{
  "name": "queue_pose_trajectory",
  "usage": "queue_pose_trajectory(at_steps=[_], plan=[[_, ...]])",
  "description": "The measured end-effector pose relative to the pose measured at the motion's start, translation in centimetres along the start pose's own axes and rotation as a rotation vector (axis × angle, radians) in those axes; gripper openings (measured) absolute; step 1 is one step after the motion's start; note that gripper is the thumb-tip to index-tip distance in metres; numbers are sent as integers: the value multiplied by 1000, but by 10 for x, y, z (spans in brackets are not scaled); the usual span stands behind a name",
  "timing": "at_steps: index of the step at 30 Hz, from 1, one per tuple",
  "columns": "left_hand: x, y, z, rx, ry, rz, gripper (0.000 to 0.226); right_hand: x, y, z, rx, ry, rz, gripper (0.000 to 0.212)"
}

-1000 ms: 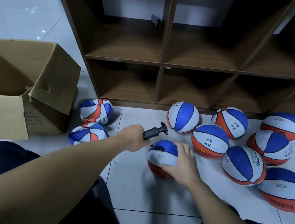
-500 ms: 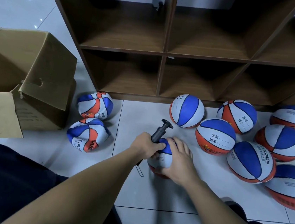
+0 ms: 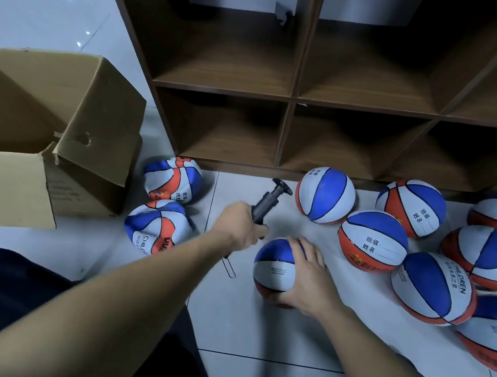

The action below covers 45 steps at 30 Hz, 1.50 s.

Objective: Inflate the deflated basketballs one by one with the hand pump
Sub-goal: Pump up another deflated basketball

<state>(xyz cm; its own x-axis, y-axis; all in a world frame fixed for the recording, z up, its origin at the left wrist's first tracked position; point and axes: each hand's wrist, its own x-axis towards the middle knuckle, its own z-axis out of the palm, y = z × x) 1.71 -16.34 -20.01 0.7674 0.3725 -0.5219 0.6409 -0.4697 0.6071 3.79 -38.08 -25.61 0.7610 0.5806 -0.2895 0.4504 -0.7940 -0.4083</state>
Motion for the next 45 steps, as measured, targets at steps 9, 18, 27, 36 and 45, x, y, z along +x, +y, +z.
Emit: queue_pose_trajectory(at_steps=[9, 18, 27, 36, 45], plan=[[-21, 21, -164, 279, 133, 80, 25, 52, -67, -28, -26, 88, -120, 131], [-9, -12, -195, 516, 144, 180, 18, 161, -96, -24, -181, 80, -77, 129], [14, -21, -225, 526, 228, 192, 15, 181, -75, -15, -140, 56, -56, 130], [12, -47, -240, 538, 227, 129, 19, 149, -139, -4, -220, 154, -250, 83], [11, -60, -252, 499, 223, 106, 15, 130, -236, 132, -111, -94, -656, 50]])
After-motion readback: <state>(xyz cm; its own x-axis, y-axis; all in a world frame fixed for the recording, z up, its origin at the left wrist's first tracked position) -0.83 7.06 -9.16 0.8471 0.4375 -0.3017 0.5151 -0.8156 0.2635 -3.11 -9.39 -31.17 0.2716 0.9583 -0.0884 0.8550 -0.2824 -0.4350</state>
